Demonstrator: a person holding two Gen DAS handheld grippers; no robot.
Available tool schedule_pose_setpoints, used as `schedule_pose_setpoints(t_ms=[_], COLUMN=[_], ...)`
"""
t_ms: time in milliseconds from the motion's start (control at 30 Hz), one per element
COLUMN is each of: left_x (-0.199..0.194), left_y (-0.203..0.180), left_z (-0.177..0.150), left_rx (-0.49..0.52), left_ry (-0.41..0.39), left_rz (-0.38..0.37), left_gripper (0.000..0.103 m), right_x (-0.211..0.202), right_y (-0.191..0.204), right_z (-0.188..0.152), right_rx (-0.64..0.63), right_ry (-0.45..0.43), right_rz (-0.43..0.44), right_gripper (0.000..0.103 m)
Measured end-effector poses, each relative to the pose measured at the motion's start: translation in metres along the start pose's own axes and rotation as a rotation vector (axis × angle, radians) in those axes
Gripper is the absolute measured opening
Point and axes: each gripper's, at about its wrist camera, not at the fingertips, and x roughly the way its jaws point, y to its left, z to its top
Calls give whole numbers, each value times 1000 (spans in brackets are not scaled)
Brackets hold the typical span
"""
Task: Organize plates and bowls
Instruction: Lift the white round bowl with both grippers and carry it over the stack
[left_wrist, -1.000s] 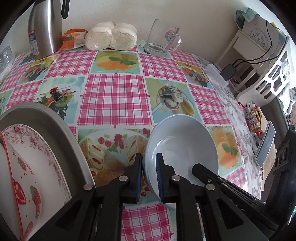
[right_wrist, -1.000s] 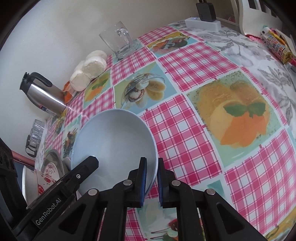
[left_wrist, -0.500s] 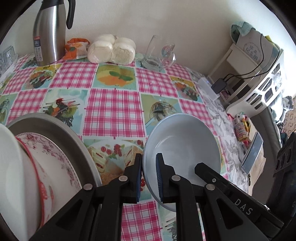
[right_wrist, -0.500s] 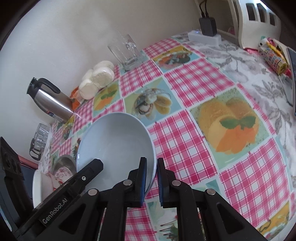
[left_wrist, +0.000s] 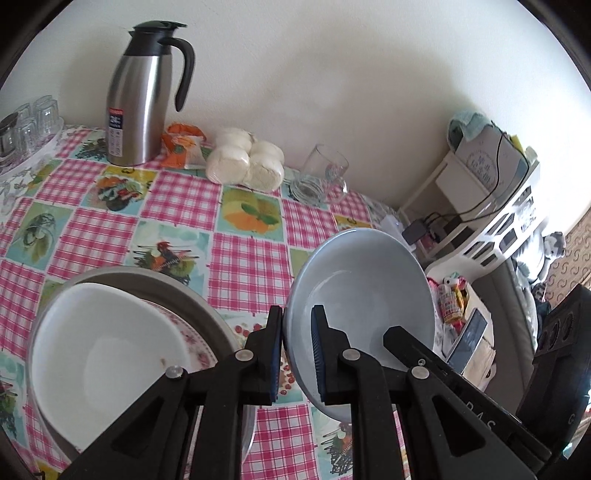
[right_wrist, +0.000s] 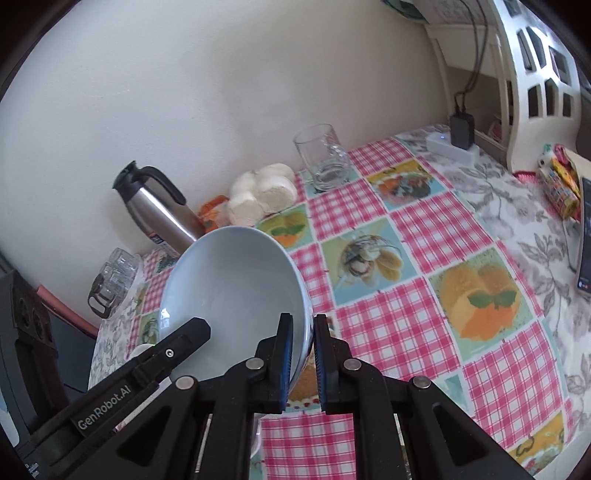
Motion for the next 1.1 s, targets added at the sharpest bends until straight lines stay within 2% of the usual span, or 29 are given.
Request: schedule_pose_setpoints(t_ms=[400, 833, 1100], left_x=[-54, -91, -110], left_y=[49, 111, 133], left_z=[7, 8, 8], left_rx=[-69, -176, -205], left_ry=[-80, -123, -149], left_rz=[7, 24, 40], left_gripper=[15, 15, 15], right_x=[-5, 8, 17], right_y=[62, 129, 156], right_z=[-9, -30, -41], right_rx=[-71, -161, -191], right_ry=[-2, 26, 45], right_rz=[69, 113, 139], right_gripper=[12, 12, 12])
